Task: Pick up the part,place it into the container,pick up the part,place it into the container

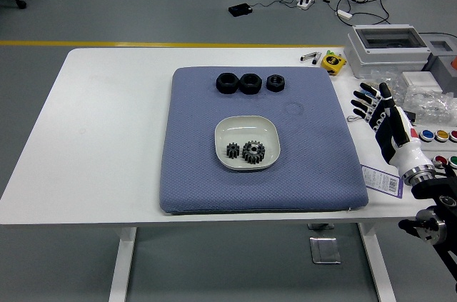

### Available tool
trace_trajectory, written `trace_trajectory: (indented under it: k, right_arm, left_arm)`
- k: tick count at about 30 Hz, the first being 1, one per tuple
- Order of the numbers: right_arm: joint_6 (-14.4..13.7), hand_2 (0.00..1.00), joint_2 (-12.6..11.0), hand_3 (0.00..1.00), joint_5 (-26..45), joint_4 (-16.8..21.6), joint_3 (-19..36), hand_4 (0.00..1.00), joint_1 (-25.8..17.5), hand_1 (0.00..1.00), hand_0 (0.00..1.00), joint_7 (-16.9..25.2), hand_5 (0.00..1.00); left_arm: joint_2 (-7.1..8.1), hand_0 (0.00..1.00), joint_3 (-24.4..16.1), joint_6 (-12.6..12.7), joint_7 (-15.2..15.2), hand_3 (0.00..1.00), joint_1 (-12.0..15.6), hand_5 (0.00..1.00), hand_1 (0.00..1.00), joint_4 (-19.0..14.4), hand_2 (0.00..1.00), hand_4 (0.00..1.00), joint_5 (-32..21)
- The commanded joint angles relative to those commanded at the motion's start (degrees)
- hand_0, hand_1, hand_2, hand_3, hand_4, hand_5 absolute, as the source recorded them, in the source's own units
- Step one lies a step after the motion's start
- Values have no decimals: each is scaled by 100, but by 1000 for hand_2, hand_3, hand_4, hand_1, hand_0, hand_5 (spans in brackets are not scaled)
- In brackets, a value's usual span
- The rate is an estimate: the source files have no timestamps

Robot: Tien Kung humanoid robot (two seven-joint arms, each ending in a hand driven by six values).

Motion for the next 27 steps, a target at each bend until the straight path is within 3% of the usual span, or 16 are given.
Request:
trace_trajectory:
  k: [27]
  right_arm:
    - [-2,884,40,901,-13,-87,61,998,5,878,998,235,962]
  left_arm:
    - [2,528,67,-6,-36,593,-58,562,553,-1,660,585,-116]
